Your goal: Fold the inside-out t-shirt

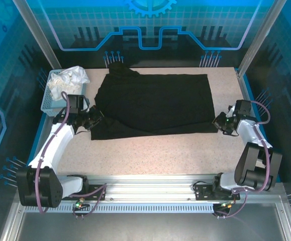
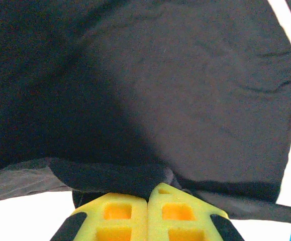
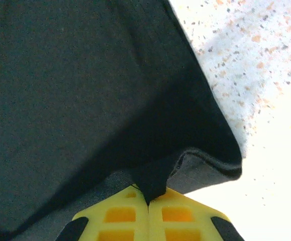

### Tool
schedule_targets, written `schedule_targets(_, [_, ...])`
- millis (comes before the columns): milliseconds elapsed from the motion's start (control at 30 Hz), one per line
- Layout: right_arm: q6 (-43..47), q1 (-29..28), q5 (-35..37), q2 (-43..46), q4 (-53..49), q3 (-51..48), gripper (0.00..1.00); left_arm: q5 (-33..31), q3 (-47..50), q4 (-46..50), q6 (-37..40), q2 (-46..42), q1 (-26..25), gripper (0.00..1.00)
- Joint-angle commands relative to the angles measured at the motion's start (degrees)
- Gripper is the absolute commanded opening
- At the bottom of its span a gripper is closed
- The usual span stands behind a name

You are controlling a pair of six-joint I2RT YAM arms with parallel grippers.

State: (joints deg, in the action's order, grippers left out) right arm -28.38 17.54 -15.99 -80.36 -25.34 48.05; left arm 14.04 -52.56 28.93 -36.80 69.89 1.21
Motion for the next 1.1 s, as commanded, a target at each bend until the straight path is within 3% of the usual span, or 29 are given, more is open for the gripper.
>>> schedule_targets(0, [-1.32,-0.94,-1.28,-2.74,2.31,3.93,0.02,1.52,-3.55,-6.12,-2.32,3.03,0.9,0.0])
schedule_targets(233, [-2.38,-2.16,-1.85,-9.33,4.09,8.15,0.02,1.87,-6.47,-10.35,-3.96,9.4,1.42,0.0])
schedule_targets(733, [-2.28,-3.71,-1.15,-17.92,3.74,16.78,0.03,1.15,-7.44,-14.89,-5.29,14.39,3.09,0.0])
schedule_targets(1067, [-3.43,-5.14,0.27,-25.04,3.72,23.94,0.03,-0.28,-14.33,-16.21,-4.62,22.45,3.71,0.0])
